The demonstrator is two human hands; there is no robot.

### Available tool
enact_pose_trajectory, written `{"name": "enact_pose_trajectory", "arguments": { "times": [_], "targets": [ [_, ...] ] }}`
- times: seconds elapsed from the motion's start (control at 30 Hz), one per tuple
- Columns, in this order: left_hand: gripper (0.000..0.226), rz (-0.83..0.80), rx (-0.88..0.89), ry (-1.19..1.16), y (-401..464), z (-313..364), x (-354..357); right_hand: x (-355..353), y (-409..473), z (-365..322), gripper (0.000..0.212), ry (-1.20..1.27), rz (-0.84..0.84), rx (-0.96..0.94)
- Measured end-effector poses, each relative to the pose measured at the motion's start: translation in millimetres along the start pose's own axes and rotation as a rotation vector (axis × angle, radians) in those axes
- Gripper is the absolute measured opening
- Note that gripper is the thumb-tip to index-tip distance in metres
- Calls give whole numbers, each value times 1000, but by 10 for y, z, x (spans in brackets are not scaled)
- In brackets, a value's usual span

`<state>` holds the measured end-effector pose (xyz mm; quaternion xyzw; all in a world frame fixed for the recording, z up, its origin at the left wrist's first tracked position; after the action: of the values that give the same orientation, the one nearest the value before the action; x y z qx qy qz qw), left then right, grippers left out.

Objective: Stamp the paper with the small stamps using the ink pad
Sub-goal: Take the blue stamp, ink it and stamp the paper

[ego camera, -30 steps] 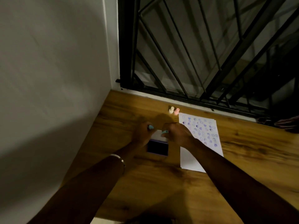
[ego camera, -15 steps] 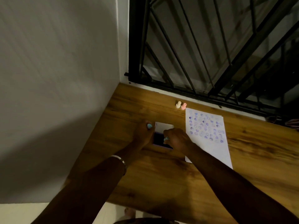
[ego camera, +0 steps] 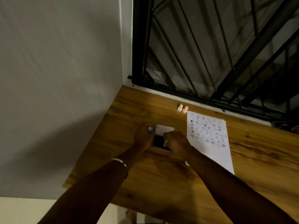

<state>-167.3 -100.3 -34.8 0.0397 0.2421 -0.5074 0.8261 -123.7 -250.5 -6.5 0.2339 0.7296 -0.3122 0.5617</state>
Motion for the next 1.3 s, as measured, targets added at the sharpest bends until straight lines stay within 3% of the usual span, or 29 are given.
{"name": "enact_pose_trajectory", "arguments": {
  "times": [0.3,0.7,1.03,1.3],
  "targets": [
    [30,28,19,52,-46,126,40,-107,-196,93,22,243,130,185],
    [24,-48,165,91,-140,460,711,-214,-695,998,25,173,151,416],
    [23,-92,121,121,-87,527,1057,-78,-455,1104,30,157,147,363],
    [20,-101,123,128,67,481,1091,19,-265,1158,20,64,135,277]
  ]
}}
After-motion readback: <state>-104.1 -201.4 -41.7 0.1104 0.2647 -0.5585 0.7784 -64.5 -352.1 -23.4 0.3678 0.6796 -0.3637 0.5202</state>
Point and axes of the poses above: each hand's wrist, its own y-axis towards the middle knuckle, its own x-axis out of the palm, z = x × y, the point moved 1 cm from there along y, towards the middle knuckle, and after that the axes turned 2 degrees about y, right-handed, at the moved point
